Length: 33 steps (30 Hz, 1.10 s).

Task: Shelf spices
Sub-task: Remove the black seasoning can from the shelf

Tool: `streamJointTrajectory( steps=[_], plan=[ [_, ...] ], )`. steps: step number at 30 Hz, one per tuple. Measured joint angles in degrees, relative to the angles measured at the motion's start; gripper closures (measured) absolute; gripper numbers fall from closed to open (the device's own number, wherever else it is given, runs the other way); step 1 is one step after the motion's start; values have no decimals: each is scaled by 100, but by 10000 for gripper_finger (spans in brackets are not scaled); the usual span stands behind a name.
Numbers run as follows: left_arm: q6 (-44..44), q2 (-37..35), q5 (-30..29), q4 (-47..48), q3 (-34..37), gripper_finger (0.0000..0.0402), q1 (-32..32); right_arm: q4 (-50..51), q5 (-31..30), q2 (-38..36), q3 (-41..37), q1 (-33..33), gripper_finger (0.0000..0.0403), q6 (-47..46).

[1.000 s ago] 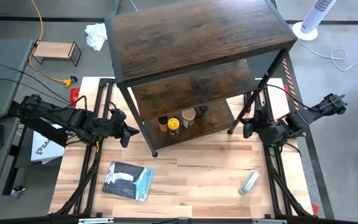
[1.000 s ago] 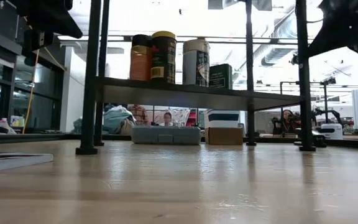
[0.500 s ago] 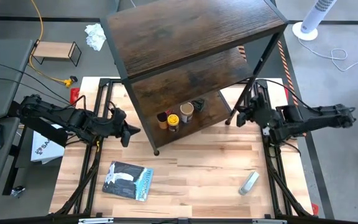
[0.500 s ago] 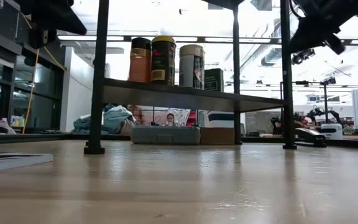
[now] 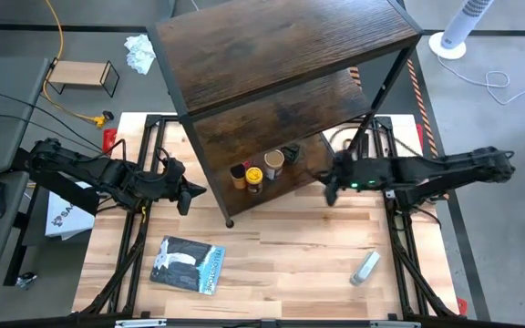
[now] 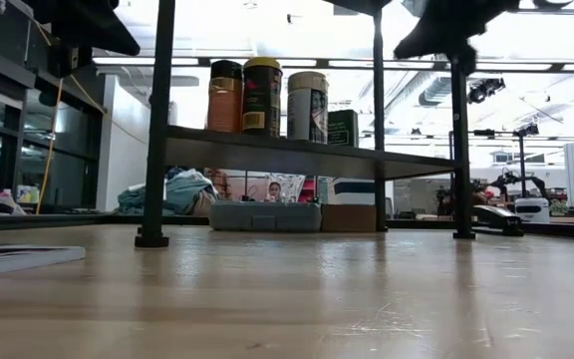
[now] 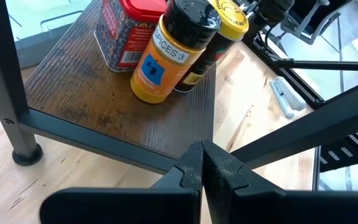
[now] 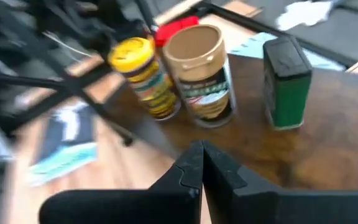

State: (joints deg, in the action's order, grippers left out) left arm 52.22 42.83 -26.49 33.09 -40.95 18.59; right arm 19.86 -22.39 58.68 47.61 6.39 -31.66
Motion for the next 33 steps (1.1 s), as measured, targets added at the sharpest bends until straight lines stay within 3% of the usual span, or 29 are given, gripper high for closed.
streamJointTrajectory(
  steps=[4, 9, 12, 22, 26, 33],
  plan=[
    [3, 0, -3, 6, 0, 401, -2, 77, -139, 871, 450, -93, 403, 473],
    [0, 0, -16, 8, 0, 401, -2, 267, 844, 1469, 826, -347, 381, 576],
    [-84, 0, -92, 14, 0, 401, -2, 285, 1000, 1621, 897, -358, 342, 671],
    [-89, -2, -130, 163, 0, 401, -9, 601, -17, 1638, 954, -731, 202, 1245],
    [-89, -2, -124, 185, 2, 401, -9, 392, -264, 1786, 954, -974, 176, 1474],
    [-86, -2, -117, 182, 2, 401, -9, 63, -153, 1973, 954, -1338, 161, 1872]
  ],
)
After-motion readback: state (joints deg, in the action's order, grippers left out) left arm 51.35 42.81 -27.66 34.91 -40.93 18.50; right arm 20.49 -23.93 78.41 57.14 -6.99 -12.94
